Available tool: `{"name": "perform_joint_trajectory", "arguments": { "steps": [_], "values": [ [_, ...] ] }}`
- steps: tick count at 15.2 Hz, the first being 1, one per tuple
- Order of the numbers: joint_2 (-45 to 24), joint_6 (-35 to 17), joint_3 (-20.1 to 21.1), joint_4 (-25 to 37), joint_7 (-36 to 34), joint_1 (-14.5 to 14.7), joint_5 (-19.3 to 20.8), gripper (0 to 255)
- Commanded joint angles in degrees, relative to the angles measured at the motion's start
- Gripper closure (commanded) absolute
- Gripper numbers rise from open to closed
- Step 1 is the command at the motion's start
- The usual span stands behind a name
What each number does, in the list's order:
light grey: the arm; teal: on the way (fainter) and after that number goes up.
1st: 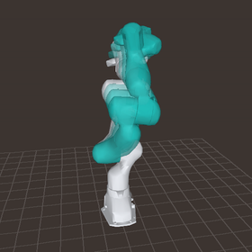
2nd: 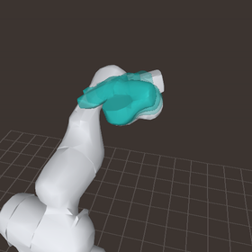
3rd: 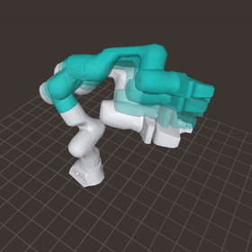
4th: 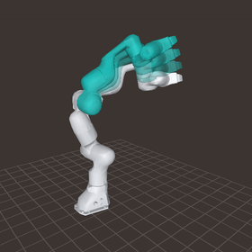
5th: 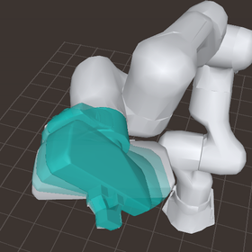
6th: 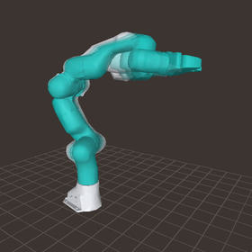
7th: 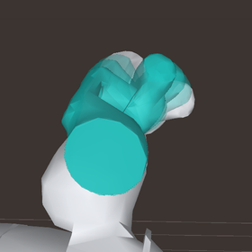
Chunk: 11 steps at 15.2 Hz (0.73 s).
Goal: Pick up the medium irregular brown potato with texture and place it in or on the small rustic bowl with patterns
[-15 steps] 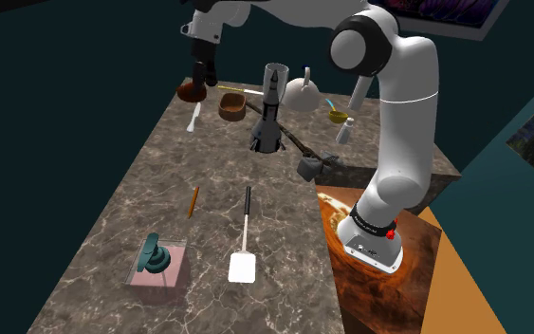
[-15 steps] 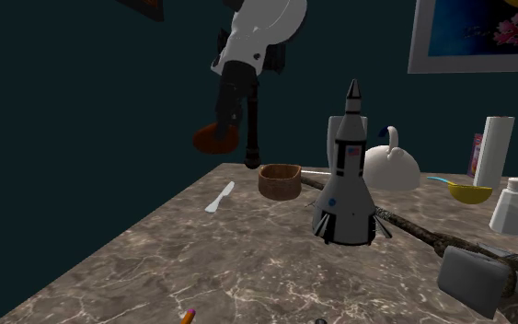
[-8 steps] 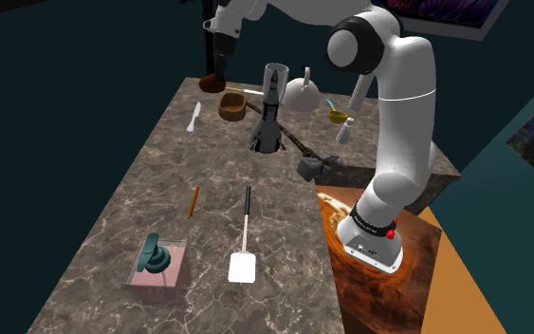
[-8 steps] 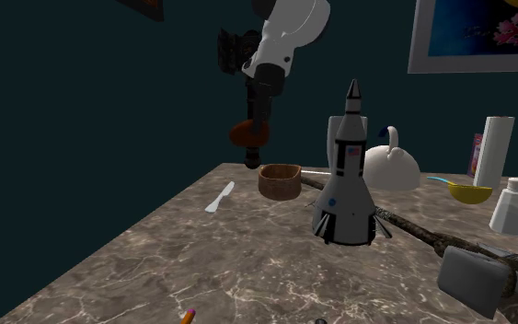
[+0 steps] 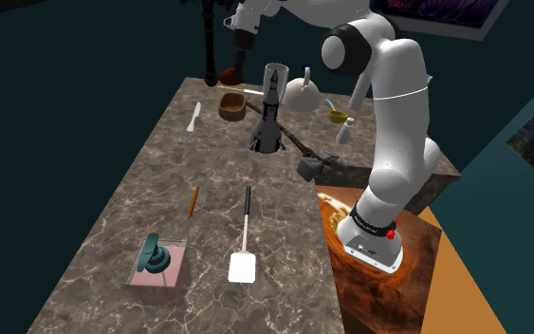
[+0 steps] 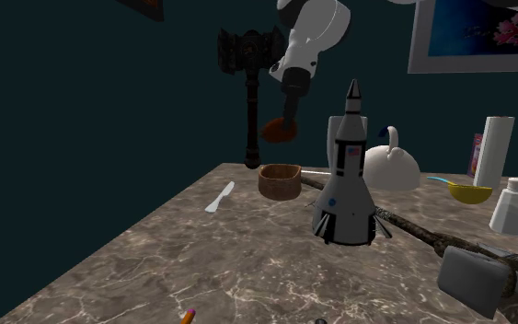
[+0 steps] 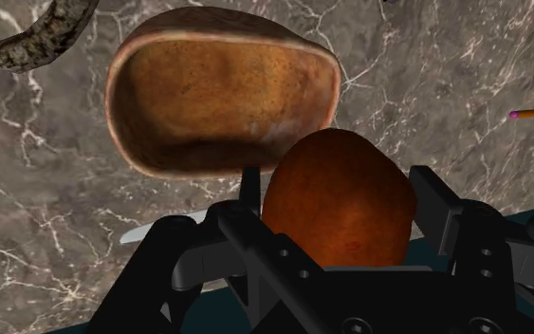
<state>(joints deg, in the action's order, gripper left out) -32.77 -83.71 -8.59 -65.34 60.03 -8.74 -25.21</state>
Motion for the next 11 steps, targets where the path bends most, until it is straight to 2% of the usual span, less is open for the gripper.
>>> {"name": "perform_joint_trajectory", "arguments": {
  "steps": [1, 11],
  "values": [
    [-0.2, -0.7, -0.1, -0.8, 0.9, -0.3, 0.0, 255],
    [-0.5, -7.6, -0.2, -8.0, 3.4, 0.4, -0.1, 255]
  ]
}}
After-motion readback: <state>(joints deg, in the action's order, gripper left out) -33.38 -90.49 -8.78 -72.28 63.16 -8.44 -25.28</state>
